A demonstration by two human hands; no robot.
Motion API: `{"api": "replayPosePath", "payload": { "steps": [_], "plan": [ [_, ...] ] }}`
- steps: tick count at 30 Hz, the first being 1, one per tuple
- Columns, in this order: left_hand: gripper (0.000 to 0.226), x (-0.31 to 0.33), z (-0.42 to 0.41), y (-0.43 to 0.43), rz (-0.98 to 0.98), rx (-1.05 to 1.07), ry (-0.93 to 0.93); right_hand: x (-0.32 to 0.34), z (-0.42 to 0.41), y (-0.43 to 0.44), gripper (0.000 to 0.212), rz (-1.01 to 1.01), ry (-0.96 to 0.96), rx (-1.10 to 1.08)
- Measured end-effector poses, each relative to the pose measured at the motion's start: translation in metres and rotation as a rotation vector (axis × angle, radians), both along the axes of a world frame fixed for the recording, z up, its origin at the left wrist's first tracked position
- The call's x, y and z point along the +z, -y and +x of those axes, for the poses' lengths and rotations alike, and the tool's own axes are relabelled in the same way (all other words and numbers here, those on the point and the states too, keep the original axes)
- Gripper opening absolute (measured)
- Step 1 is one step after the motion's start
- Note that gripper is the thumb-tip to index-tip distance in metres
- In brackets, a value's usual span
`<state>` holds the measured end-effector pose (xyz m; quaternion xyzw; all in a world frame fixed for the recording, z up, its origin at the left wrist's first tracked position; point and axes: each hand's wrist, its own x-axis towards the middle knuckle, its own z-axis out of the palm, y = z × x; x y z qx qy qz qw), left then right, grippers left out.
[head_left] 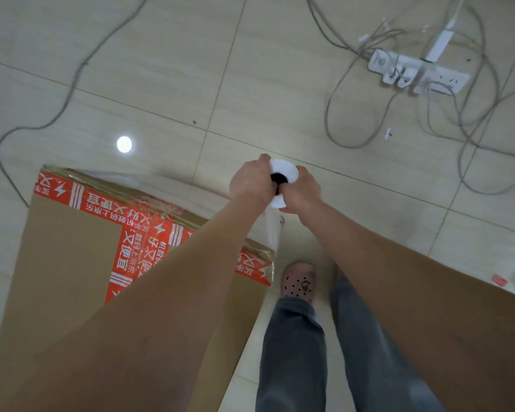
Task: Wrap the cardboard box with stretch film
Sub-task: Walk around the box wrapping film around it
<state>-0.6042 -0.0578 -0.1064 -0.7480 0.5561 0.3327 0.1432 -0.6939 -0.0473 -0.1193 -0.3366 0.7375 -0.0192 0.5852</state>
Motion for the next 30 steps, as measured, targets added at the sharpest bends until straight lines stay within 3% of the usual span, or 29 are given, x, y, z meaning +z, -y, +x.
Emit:
{"api": "replayPosePath", "payload": {
  "steps": [4,9,13,19,23,30],
  "plan": [
    [0.045,0.001,-0.004,0.013,-0.013,-0.165,0.054,-0.002,-0.003,0.005,0.037,-0.011,0.012,0.057],
    [0.021,0.001,0.002,0.027,0.007,-0.083,0.085,0.0,-0.005,0.028,0.029,-0.054,-0.012,0.246],
    [0.021,0.001,0.015,0.031,-0.033,0.206,0.054,0.003,0.004,0.051,0.05,-0.089,-0.013,0.368],
    [0.028,-0.011,0.04,0.029,-0.057,0.839,-0.06,0.012,0.027,0.075,0.065,-0.113,0.073,0.289],
    [0.03,-0.009,0.037,0.026,-0.063,1.218,-0.204,0.012,0.045,0.077,0.039,-0.099,0.087,0.363],
    [0.033,-0.008,0.047,0.027,0.065,1.309,-0.309,0.015,0.062,0.1,0.05,-0.055,0.074,0.631]
  ]
}}
